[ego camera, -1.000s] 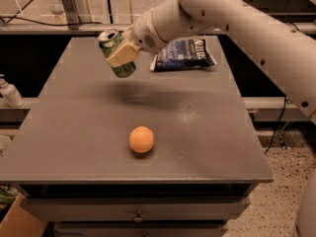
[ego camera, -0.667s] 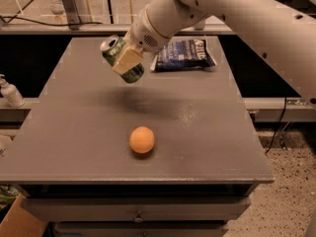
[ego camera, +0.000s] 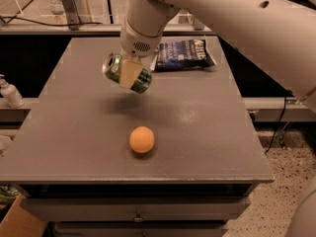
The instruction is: Knock green can over
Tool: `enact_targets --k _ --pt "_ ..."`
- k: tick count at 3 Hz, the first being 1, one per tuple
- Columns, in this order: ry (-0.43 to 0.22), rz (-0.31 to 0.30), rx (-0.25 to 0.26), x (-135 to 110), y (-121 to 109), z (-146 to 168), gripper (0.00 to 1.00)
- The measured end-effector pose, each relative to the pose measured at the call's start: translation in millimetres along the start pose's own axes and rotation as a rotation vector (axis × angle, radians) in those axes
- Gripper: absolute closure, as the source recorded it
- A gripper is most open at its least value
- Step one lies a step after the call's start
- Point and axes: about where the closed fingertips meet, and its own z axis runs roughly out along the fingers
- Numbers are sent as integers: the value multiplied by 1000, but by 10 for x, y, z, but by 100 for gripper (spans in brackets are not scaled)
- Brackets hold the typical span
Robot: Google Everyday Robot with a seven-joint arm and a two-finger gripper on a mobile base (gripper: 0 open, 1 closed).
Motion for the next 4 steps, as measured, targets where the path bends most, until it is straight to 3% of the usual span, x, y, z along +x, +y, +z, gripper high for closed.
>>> enact_targets --k 1,2,4 --pt "74 -71 -52 -11 126 121 82" --pt "106 -131 -89 -71 209 215 59" --pt "108 -206 -122 -202 243 310 13"
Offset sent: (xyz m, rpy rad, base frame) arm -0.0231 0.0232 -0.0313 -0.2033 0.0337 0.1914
